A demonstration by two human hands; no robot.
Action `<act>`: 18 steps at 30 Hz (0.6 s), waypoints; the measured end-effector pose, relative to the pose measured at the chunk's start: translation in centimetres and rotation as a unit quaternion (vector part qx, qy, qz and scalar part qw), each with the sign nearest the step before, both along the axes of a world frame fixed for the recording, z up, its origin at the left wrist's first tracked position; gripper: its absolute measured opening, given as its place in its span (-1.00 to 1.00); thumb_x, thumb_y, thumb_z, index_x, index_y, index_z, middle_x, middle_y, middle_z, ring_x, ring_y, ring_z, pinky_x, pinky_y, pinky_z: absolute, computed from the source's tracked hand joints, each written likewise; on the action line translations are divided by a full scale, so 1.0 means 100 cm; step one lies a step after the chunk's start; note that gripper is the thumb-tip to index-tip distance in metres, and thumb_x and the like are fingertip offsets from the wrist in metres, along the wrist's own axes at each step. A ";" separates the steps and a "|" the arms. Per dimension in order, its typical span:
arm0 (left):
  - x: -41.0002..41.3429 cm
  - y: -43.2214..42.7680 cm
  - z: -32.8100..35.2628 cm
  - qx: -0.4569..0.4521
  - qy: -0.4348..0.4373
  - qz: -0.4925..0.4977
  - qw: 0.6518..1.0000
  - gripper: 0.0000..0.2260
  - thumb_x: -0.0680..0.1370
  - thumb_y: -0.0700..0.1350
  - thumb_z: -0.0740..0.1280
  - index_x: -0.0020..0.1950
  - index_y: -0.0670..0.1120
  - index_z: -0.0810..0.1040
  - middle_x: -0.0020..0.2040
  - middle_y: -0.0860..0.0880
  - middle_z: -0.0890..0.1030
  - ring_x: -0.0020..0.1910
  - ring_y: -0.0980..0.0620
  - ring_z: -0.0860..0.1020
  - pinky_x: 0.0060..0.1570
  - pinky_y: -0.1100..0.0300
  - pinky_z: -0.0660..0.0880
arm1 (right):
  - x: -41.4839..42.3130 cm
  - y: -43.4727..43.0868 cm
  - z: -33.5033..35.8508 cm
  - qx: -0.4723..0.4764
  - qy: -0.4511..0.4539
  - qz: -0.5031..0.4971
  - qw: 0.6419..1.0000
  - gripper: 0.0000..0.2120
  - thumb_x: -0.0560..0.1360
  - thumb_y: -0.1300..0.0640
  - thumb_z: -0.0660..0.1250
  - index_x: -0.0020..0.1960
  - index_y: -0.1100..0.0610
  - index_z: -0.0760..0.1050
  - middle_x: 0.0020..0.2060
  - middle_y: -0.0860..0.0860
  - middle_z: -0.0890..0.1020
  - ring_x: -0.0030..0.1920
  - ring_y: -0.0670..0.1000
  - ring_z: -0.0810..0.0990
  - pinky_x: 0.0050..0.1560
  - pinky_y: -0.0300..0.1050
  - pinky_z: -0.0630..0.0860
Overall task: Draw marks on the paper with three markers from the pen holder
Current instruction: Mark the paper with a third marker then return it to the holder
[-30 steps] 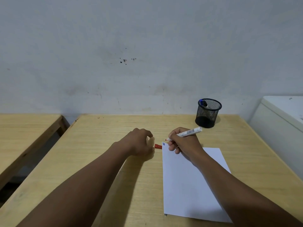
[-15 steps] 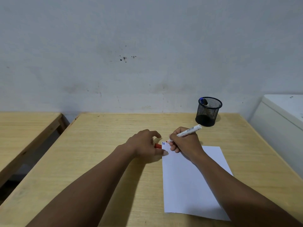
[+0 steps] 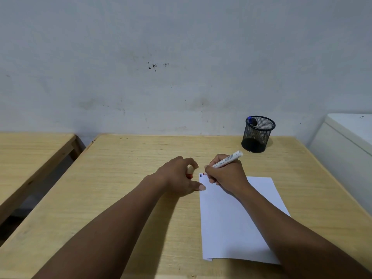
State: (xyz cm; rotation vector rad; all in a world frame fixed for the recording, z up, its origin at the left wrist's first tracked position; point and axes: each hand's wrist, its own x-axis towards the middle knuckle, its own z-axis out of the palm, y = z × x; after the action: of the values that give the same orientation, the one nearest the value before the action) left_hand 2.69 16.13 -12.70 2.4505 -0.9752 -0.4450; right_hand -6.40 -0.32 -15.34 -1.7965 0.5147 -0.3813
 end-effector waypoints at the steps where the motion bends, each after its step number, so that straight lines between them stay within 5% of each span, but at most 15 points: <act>1: 0.000 0.000 0.000 -0.002 0.002 0.000 1.000 -0.30 0.29 0.26 0.60 0.36 0.11 0.50 -0.01 0.11 0.46 0.05 0.03 0.60 0.20 -0.01 0.57 | 0.000 0.000 0.000 0.000 0.001 0.002 1.000 -0.82 0.30 0.14 0.47 -0.22 0.25 0.59 -0.36 0.24 0.71 -0.41 0.06 0.65 -0.37 -0.09 0.53; 6: 0.002 0.001 -0.001 0.002 0.004 -0.001 1.000 -0.29 0.27 0.28 0.60 0.35 0.11 0.49 -0.01 0.10 0.50 0.04 0.03 0.59 0.17 0.00 0.58 | 0.000 -0.001 0.004 0.044 -0.002 0.014 0.999 -0.84 0.33 0.28 0.48 -0.21 0.37 0.55 -0.33 0.35 0.67 -0.43 0.10 0.60 -0.42 -0.13 0.48; 18: 0.008 0.000 0.009 -0.025 0.071 0.053 0.996 -0.32 0.26 0.30 0.59 0.29 0.10 0.51 0.01 0.03 0.64 0.08 0.01 0.61 0.08 0.14 0.54 | -0.014 -0.021 0.044 0.339 -0.047 -0.003 0.940 -0.86 0.42 0.11 0.58 -0.17 0.12 0.65 -0.38 0.04 0.64 -0.46 -0.11 0.49 -0.38 -0.27 0.35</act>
State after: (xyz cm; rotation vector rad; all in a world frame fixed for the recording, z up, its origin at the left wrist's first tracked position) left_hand 3.50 16.18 -11.79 2.3765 -0.7848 -0.5433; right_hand -7.79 -2.46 -10.90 -1.1046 0.5055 -0.2486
